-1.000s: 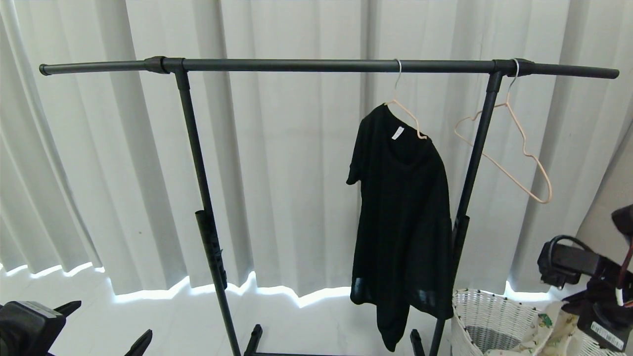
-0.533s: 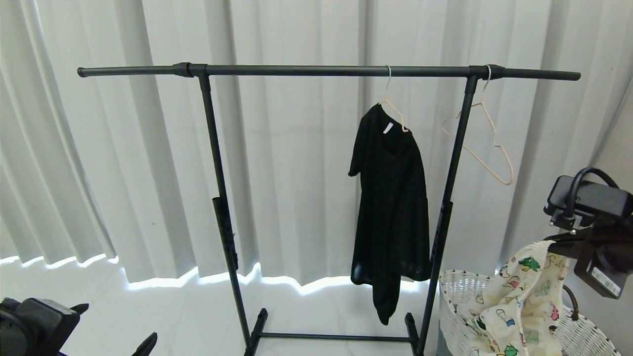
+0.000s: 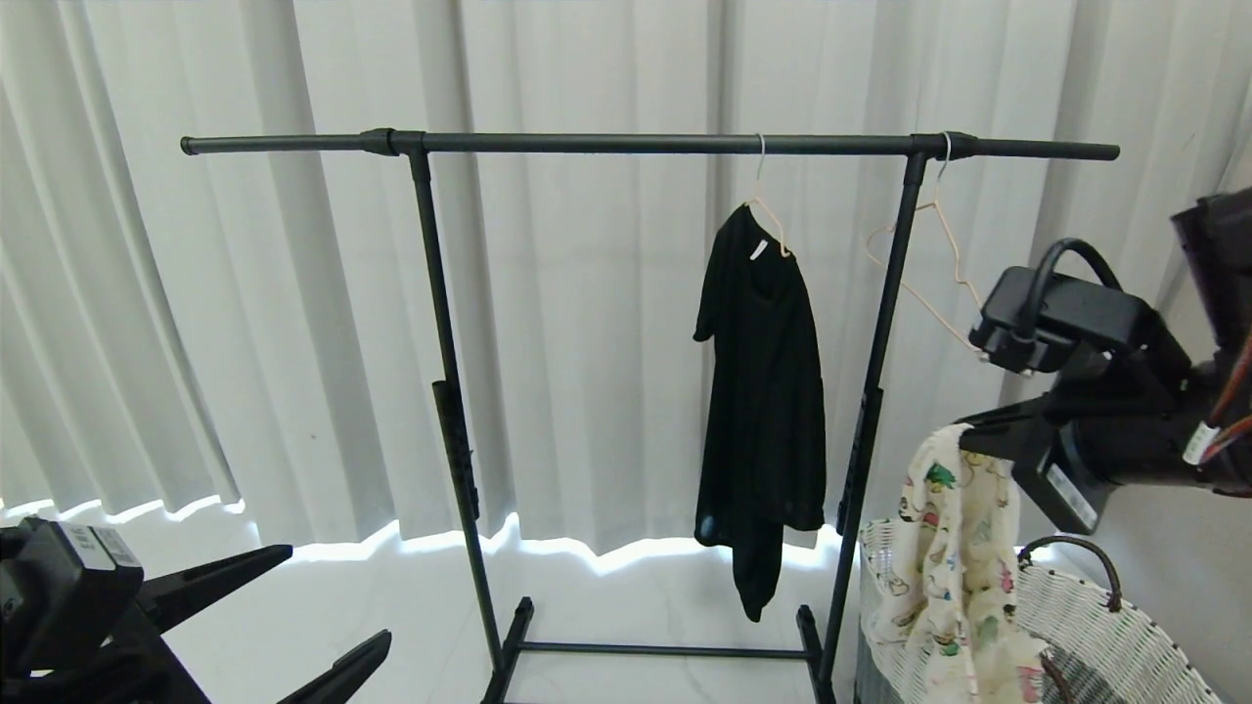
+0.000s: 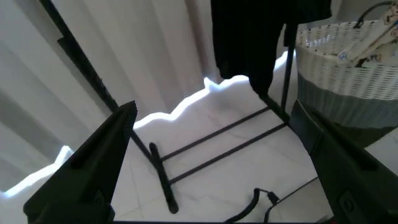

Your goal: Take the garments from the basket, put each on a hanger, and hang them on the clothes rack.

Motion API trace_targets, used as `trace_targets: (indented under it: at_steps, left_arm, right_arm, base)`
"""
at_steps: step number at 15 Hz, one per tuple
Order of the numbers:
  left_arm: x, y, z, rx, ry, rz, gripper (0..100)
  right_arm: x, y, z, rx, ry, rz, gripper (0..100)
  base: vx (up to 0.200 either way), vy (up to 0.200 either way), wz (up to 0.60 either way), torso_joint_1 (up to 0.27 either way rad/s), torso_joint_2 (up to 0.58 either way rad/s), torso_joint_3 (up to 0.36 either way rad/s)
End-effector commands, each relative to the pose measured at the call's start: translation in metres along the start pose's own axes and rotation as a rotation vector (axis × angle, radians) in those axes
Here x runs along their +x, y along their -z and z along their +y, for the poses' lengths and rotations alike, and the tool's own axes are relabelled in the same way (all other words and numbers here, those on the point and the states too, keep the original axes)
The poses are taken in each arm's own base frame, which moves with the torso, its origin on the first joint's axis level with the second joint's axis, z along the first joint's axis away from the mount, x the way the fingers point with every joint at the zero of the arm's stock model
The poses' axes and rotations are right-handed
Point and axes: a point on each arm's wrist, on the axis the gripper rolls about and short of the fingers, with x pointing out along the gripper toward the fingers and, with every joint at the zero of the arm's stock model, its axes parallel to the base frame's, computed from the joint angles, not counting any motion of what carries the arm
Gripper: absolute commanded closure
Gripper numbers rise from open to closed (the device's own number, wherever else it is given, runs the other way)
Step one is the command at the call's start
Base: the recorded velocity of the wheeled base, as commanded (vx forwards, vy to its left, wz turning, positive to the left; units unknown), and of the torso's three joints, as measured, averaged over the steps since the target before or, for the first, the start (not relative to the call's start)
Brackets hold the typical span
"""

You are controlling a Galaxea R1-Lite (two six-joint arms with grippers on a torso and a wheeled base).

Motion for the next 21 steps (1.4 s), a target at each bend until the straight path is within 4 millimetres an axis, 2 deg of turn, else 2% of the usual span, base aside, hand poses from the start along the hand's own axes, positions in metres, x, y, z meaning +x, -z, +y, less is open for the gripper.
trace_targets:
  at_steps: [1,6,8,10,13,16,21]
  left_arm:
    - [0.01,-0.013,-0.006,0.026,0.097,-0.019,0]
    - [0.047,-0.068,-0.027,-0.121,0.312,-0.083,0]
    - [0.063,-0.077,-0.034,-0.149,0.328,-0.06,0]
    - [0.074,-0.082,-0.041,-0.14,0.355,-0.047,0]
    - [0.076,-0.084,-0.055,-0.128,0.424,-0.041,0]
    - [0.08,-0.082,-0.059,-0.155,0.423,-0.018,0]
    - [0.13,-0.079,-0.063,-0.217,0.191,0.082,0]
  right_arm:
    - [0.027,-0.025,0.008,-0.014,-0.044,-0.02,100]
    - [0.055,-0.074,0.019,0.001,-0.063,-0.151,100]
    - [0.059,-0.09,0.03,0.013,-0.088,-0.199,100]
    - [0.06,-0.1,0.039,0.008,-0.112,-0.225,100]
    - [0.062,-0.11,0.053,0.005,-0.143,-0.248,100]
    - [0.062,-0.116,0.061,-0.005,-0.162,-0.264,100]
    - [0.055,-0.123,0.063,-0.008,-0.166,-0.297,100]
  base:
    - [0.0,0.0,0.0,0.0,0.0,0.0]
    - [0.0,0.0,0.0,0.0,0.0,0.0]
    - [0.0,0.0,0.0,0.0,0.0,0.0]
    - [0.0,0.0,0.0,0.0,0.0,0.0]
    - [0.0,0.0,0.0,0.0,0.0,0.0]
    - [0.0,0.0,0.0,0.0,0.0,0.0]
    - [0.0,0.0,0.0,0.0,0.0,0.0]
